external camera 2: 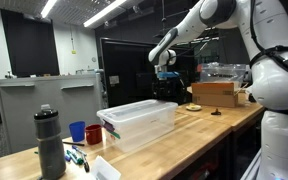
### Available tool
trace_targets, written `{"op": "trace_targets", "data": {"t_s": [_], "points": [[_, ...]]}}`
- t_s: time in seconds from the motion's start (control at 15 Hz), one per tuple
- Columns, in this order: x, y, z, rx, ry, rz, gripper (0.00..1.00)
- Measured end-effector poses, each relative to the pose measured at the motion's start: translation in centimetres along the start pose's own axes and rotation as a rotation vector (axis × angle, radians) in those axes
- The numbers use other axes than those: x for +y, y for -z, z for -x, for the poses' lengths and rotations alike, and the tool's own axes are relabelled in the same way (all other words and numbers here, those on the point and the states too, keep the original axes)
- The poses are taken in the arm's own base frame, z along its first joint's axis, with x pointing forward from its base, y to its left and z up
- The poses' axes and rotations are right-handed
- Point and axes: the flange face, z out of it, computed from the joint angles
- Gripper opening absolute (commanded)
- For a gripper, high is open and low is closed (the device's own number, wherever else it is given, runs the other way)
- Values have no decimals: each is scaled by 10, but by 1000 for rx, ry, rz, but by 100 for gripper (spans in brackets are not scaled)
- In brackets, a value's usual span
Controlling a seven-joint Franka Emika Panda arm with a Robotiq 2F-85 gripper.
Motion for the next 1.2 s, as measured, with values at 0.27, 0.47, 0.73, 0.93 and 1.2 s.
{"op": "trace_targets", "data": {"t_s": [0.27, 0.47, 0.73, 0.93, 1.2], "points": [[-4, 16, 22, 9, 35, 0, 100], [-1, 15, 36, 4, 45, -2, 100], [3, -3, 47, -14, 58, 7, 100], [3, -18, 53, -27, 70, 17, 100], [-1, -28, 58, -39, 83, 18, 100]]}}
